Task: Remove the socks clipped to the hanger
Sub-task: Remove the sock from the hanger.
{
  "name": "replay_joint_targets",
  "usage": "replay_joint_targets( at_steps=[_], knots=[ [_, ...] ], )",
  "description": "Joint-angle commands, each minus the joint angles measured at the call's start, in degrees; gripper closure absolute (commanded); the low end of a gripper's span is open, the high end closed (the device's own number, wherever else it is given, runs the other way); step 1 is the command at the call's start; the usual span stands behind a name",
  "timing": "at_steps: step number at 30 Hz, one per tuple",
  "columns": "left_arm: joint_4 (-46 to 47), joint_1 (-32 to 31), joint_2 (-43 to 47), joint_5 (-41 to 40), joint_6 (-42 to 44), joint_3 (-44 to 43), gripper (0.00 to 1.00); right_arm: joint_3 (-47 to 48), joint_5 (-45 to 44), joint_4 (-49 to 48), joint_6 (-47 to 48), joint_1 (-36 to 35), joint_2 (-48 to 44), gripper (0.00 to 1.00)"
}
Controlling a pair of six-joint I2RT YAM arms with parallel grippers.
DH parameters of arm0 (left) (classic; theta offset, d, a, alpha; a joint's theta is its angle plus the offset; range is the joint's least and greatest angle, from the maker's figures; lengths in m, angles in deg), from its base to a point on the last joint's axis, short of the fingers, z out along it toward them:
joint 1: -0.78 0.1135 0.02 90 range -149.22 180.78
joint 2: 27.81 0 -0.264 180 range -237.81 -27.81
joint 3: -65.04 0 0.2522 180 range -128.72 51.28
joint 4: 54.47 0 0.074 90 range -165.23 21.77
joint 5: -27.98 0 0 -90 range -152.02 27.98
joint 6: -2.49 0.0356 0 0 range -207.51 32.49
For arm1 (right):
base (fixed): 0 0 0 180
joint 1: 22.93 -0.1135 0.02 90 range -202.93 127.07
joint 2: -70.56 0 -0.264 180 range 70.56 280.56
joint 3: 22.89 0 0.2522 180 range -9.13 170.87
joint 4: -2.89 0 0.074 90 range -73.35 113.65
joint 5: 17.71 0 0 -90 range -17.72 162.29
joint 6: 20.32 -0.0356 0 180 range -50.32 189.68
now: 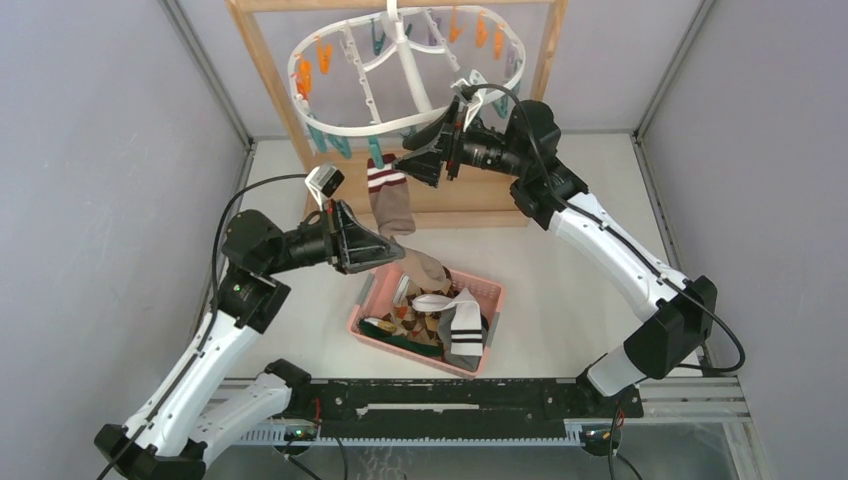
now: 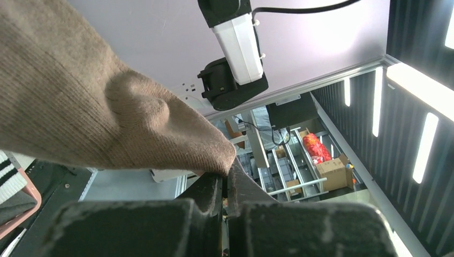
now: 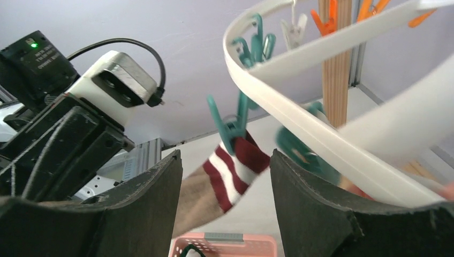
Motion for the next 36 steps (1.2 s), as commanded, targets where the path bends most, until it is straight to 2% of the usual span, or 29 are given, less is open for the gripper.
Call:
replay_joint_targets(
  at_steps=[1,17,36],
  knots=[
    [-1.18,0.28,2.36,-0.61,-0.85,1.43,1.00,2.74,-0.03,-1.14,1.55,-0.48,0.68,0.32],
    [-2.50,0.33,4.27,-0.76,-1.16,2.67,1.00,7.39,2.45,-1.63,0.30,-2.25,4.42,0.32],
    [-6.71,0.29,7.36,-0.52,-0.69,3.14,1.00,7.01,0.78,-3.74,-0.87,-2.20,6.25,0.30]
  ],
)
